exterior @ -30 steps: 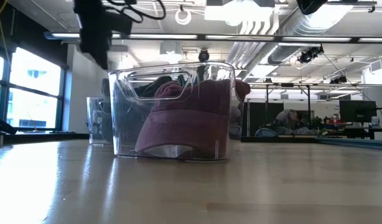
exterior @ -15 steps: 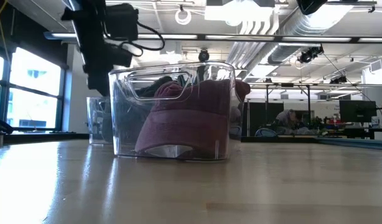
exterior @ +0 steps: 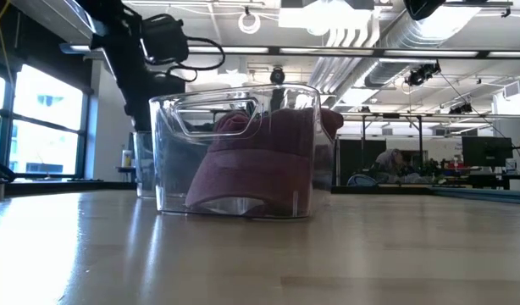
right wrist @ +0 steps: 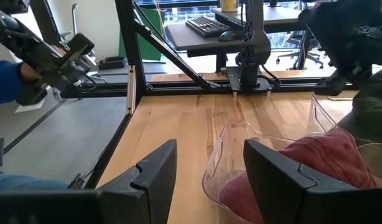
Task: Pick & Place hat
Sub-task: Put the black cap into the top transparent bin
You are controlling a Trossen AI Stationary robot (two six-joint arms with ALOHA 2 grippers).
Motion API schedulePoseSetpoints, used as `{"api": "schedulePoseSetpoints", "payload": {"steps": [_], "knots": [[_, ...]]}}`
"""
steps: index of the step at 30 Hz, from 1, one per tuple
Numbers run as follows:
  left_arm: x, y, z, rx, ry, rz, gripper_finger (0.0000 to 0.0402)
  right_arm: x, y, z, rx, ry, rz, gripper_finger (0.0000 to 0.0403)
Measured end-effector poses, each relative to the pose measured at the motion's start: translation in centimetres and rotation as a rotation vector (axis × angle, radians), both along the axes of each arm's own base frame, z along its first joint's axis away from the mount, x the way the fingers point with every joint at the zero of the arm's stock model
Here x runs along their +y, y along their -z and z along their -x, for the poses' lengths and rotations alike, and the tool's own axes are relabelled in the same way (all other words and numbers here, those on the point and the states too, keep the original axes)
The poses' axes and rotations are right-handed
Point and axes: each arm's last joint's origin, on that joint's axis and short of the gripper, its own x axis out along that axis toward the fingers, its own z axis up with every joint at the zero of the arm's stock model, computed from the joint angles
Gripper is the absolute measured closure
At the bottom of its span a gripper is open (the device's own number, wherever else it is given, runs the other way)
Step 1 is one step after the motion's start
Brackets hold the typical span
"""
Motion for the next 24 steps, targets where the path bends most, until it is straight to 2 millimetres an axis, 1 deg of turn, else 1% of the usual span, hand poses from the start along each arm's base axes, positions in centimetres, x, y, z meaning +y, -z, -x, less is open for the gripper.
{"api": "schedulePoseSetpoints", "payload": {"steps": [2, 5, 7, 9, 12, 16, 17, 20, 24], "knots": [[-0.4, -0.7, 0.5, 0.023, 0.006, 0.026, 0.0401, 0.0, 0.0, 0.0, 0.0, 0.0, 0.0, 0.0221], [-1.2, -2.6, 1.5, 0.046, 0.004, 0.062, 0.0401, 0.0, 0.0, 0.0, 0.0, 0.0, 0.0, 0.0221], [-1.6, -3.4, 2.0, 0.054, -0.011, 0.11, 0.0401, 0.0, 0.0, 0.0, 0.0, 0.0, 0.0, 0.0221], [-2.0, -4.3, 2.5, 0.004, -0.014, 0.154, 0.0401, 0.0, 0.0, 0.0, 0.0, 0.001, 0.0, 0.0221], [-2.3, -5.6, 3.0, -0.125, -0.02, 0.152, 0.0401, 0.0, 0.0, 0.0, -0.001, 0.012, 0.002, 0.0221], [-1.7, -6.3, 3.4, -0.276, -0.068, 0.113, 0.0401, 0.0, 0.0, 0.0, -0.002, 0.012, 0.002, 0.0221], [-1.3, -6.3, 3.5, -0.308, -0.096, 0.106, 0.0401, 0.0, 0.0, 0.0, -0.001, 0.012, 0.002, 0.0221], [-0.1, -5.4, 3.9, -0.354, -0.159, 0.108, 0.0402, 0.0, 0.0, 0.0, -0.002, 0.011, 0.002, 0.0221], [1.1, -3.5, 3.5, -0.433, -0.134, 0.182, 0.0401, 0.0, 0.0, 0.0, -0.001, 0.011, 0.002, 0.0221]]}}
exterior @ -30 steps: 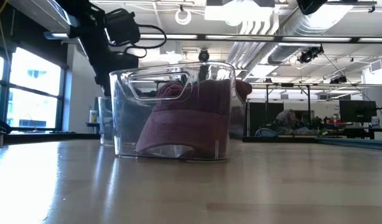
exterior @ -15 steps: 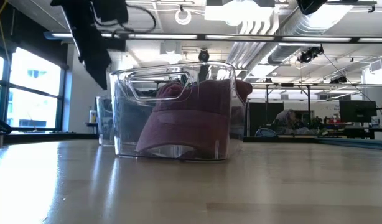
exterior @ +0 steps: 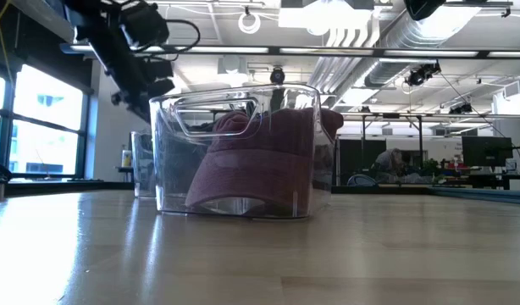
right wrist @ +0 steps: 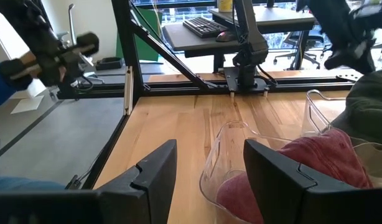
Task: Pick & Place hat
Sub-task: Put the black cap into the top transparent bin
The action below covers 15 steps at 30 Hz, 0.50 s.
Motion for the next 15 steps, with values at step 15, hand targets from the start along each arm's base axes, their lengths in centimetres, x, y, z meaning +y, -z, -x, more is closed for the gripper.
{"api": "schedulePoseSetpoints", "payload": {"steps": [15], "knots": [[0.2, 3.6, -0.6, -0.068, 0.127, -0.075, 0.0401, 0.0, 0.0, 0.0, 0.0, 0.0, 0.0, 0.0221]]}}
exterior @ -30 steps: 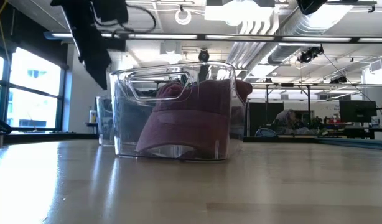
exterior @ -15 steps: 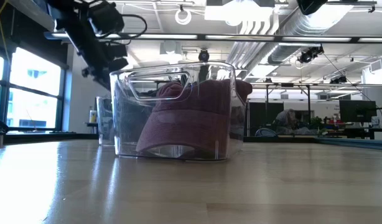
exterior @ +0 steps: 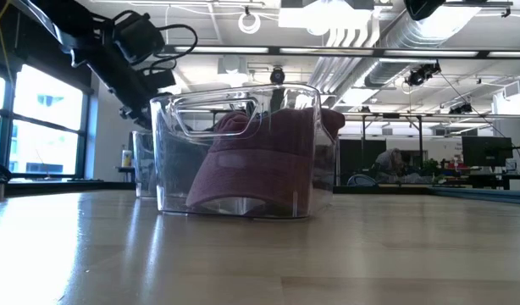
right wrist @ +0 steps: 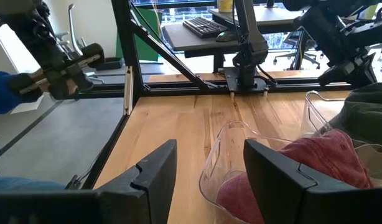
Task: Pick & Place hat
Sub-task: Put the black cap into the top transparent bin
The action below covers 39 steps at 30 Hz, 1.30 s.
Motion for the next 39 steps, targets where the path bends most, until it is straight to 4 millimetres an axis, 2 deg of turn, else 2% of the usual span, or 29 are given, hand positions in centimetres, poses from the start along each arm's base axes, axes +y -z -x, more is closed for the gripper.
{"api": "schedulePoseSetpoints", "payload": {"steps": [4, 8, 16, 20, 25, 28, 30, 34, 39], "knots": [[0.0, 0.5, 0.1, 0.001, 0.015, -0.02, 0.0401, 0.0, 0.0, 0.0, 0.0, 0.0, 0.0, 0.0221], [-0.1, 0.0, 0.2, -0.016, 0.031, -0.029, 0.0401, 0.0, 0.0, 0.0, 0.0, 0.0, 0.0, 0.0221], [-1.0, -4.2, 2.0, 0.002, -0.068, 0.004, 0.0401, 0.0, 0.0, 0.0, 0.0, 0.0, 0.0, 0.0221], [-2.5, -5.7, 2.0, -0.083, -0.009, 0.035, 0.0401, 0.0, 0.0, 0.0, -0.001, 0.012, 0.003, 0.0221], [-5.6, -6.6, -0.3, -0.286, 0.289, 0.05, 0.0401, -0.1, 0.0, 0.0, -0.002, 0.013, 0.009, 0.0221], [-7.4, -7.0, -2.7, -0.409, 0.424, 0.027, 0.0401, -0.1, 0.0, 0.0, -0.006, 0.038, 0.013, 0.0221], [-8.1, -6.5, -4.5, -0.438, 0.463, 0.005, 0.0401, -0.2, -0.1, 0.0, -0.01, 0.054, 0.012, 0.0221], [-7.9, -4.6, -7.4, -0.427, 0.392, -0.067, 0.0401, -0.2, -0.1, 0.0, -0.014, 0.069, 0.012, 0.0221], [-5.6, -1.9, -10.0, -0.237, 0.166, -0.145, 0.0401, -0.2, -0.1, 0.0, -0.013, 0.06, 0.011, 0.0221]]}}
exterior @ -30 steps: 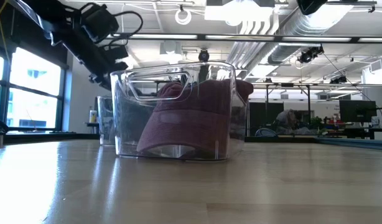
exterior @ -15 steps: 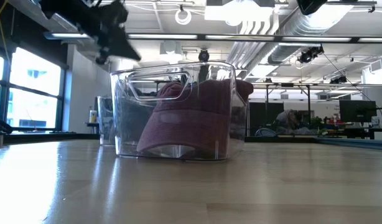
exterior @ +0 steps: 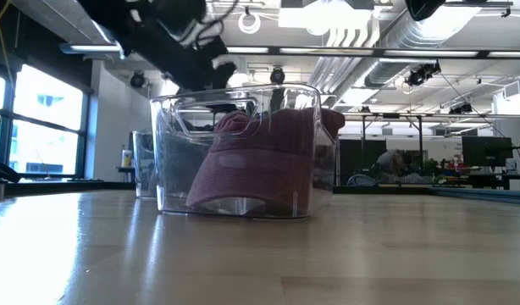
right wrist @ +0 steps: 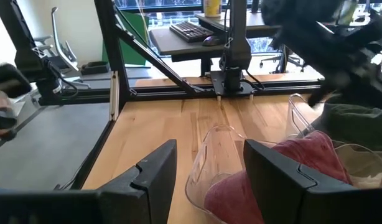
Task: Pick & Place hat
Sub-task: Put the black cap into the top transparent bin
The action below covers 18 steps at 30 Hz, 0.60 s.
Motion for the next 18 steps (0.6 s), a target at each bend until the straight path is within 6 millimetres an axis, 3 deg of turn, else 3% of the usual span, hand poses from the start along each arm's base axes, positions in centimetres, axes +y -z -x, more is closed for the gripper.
{"api": "schedulePoseSetpoints", "payload": {"steps": [7, 11, 18], "knots": [[3.1, 1.9, -1.4, 0.224, -0.219, -0.007, 0.0401, 0.0, 0.1, 0.0, 0.006, -0.002, 0.005, 0.0221], [3.3, 2.1, -0.9, 0.318, -0.359, -0.068, 0.0401, 0.1, 0.1, 0.0, 0.008, -0.021, 0.002, 0.0221], [3.6, 2.7, 0.0, 0.423, -0.397, -0.083, 0.0401, 0.1, 0.1, 0.0, 0.009, -0.025, 0.001, 0.0221]]}}
